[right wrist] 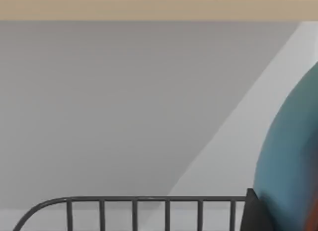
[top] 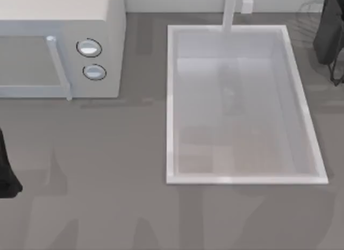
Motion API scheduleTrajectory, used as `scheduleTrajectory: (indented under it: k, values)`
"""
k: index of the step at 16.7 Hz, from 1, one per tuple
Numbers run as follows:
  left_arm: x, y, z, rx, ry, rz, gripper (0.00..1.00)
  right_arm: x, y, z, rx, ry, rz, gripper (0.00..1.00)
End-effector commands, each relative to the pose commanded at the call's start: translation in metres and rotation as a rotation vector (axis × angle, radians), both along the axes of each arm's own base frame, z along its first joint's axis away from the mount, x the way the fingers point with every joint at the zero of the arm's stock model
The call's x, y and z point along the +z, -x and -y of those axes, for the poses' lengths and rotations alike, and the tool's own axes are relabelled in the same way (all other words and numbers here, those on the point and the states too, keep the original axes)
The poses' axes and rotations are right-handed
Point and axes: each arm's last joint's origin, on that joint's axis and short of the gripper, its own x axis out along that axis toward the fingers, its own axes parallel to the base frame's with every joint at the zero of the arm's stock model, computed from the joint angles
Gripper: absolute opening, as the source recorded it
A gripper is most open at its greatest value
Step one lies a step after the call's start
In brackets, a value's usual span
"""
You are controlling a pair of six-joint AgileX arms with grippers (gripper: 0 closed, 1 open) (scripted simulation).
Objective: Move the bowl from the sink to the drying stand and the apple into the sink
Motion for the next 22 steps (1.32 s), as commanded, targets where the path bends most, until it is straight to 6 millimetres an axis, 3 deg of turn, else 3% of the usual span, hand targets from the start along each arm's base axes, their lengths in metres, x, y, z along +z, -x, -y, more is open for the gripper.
scheduleTrajectory:
  k: [3, 7, 20, 22]
  values:
    - [0.0000, 0.0000, 0.0000, 0.000, 0.000, 0.000, 1.00, -0.0166, -0.0011, -0.0037, 0.001, -0.004, -0.009, 0.00]
    - [0.0000, 0.0000, 0.0000, 0.000, 0.000, 0.000, 1.00, -0.0166, -0.0011, -0.0037, 0.001, -0.004, -0.009, 0.00]
    - [0.0000, 0.0000, 0.0000, 0.000, 0.000, 0.000, 1.00, -0.0166, -0.0011, -0.0037, 0.001, -0.004, -0.009, 0.98]
    - [0.0000, 0.0000, 0.0000, 0.000, 0.000, 0.000, 1.00, -0.0166, -0.0011, -0.0037, 0.001, -0.004, -0.009, 1.00]
